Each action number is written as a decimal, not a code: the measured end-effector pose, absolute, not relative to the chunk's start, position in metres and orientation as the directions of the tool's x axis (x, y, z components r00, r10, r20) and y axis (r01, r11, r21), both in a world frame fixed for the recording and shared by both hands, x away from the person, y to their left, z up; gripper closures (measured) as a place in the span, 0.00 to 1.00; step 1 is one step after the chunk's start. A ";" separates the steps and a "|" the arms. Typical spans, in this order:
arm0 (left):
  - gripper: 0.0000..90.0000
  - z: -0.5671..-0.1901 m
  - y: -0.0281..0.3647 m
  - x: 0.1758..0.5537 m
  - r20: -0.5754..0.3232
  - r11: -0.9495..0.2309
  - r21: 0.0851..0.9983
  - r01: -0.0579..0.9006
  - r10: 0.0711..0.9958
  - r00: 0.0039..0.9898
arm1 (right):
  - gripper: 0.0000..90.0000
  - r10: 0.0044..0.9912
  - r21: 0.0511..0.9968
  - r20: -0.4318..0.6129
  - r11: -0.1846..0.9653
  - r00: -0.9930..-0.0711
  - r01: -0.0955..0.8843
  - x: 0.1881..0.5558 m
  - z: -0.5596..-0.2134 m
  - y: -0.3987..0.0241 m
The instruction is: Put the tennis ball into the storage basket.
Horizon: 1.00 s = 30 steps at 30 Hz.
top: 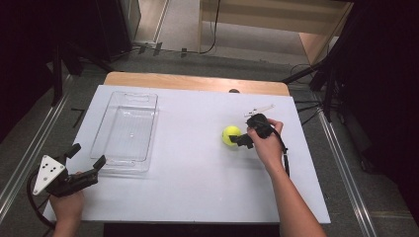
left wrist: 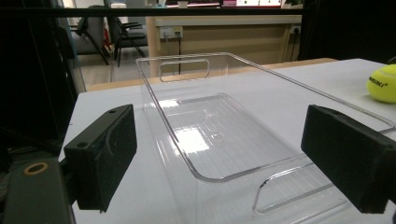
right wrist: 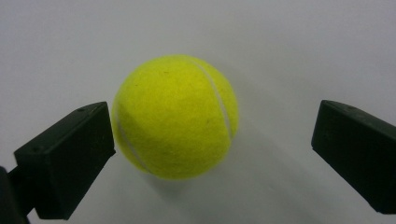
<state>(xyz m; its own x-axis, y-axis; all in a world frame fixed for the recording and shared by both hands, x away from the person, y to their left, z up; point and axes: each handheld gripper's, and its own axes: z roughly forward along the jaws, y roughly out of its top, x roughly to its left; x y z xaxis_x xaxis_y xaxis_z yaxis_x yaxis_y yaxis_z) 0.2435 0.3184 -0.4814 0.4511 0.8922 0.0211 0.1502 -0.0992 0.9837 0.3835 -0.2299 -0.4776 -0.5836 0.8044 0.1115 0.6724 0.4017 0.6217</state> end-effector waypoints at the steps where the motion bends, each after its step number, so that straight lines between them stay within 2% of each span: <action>1: 0.12 -0.481 0.318 0.244 0.021 -0.099 0.984 0.150 0.892 0.451 | 0.00 0.804 0.622 0.111 0.402 -0.584 0.672 0.384 -0.478 -0.230; 17: 0.12 -0.481 0.318 0.243 0.021 -0.099 0.984 0.151 0.893 0.450 | 0.00 0.785 0.575 0.147 0.427 -0.602 0.698 0.390 -0.486 -0.222; 20: 0.12 -0.481 0.319 0.243 0.022 -0.100 0.983 0.151 0.893 0.450 | 0.11 0.774 0.587 0.163 0.423 -0.612 0.691 0.391 -0.487 -0.222; 27: 0.12 -0.481 0.319 0.243 0.022 -0.100 0.983 0.151 0.893 0.450 | 0.15 0.781 0.571 0.150 0.432 -0.606 0.698 0.392 -0.489 -0.220; 28: 0.12 -0.481 0.319 0.243 0.022 -0.100 0.983 0.151 0.893 0.450 | 0.21 0.777 0.568 0.154 0.435 -0.610 0.699 0.393 -0.491 -0.220; 30: 0.12 -0.481 0.319 0.243 0.021 -0.100 0.983 0.151 0.893 0.450 | 0.22 0.775 0.565 0.165 0.433 -0.610 0.702 0.393 -0.491 -0.220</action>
